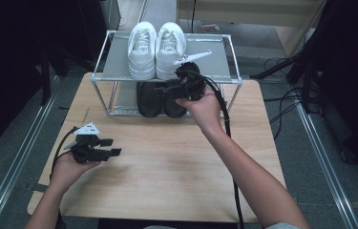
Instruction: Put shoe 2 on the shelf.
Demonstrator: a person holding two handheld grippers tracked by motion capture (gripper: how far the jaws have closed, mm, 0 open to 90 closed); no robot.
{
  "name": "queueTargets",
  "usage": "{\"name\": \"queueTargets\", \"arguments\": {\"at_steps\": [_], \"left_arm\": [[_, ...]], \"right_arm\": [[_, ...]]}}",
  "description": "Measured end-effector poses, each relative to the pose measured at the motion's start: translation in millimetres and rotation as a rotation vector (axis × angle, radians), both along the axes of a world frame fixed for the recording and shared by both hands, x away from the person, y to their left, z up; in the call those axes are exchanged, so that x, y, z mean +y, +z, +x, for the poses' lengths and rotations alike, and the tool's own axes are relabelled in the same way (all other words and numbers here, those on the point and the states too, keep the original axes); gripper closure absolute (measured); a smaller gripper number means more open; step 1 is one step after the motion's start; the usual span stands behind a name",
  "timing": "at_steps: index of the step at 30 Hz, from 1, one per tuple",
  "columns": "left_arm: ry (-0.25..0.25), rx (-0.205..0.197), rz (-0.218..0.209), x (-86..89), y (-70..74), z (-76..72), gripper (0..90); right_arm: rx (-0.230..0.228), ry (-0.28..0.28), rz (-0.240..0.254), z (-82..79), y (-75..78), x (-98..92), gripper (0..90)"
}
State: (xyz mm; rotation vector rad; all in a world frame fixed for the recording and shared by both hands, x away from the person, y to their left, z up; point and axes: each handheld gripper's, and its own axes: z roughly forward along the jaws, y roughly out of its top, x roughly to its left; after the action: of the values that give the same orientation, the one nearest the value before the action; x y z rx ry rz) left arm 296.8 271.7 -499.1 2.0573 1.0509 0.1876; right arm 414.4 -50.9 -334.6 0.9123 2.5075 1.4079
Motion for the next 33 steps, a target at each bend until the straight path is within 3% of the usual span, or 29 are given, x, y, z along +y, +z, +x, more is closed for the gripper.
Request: {"name": "queueTargets", "arguments": {"at_steps": [9,13,33], "left_arm": [[-0.003,0.000,0.010,-1.3,-0.8,0.2,40.5],[-0.010,-0.002,0.011,-2.1,-0.2,-0.1,40.5],[-0.028,0.001,-0.001,-10.5,-1.7,-1.6,40.4]], "right_arm": [[0.026,0.011,0.013,-11.9,-21.9,-10.9,40.5],[0.052,0.023,0.050,-18.6,-34.2,-19.6,40.8],[0.064,0.040,0.035,-55.1,-85.8,-55.4,40.2]]}}
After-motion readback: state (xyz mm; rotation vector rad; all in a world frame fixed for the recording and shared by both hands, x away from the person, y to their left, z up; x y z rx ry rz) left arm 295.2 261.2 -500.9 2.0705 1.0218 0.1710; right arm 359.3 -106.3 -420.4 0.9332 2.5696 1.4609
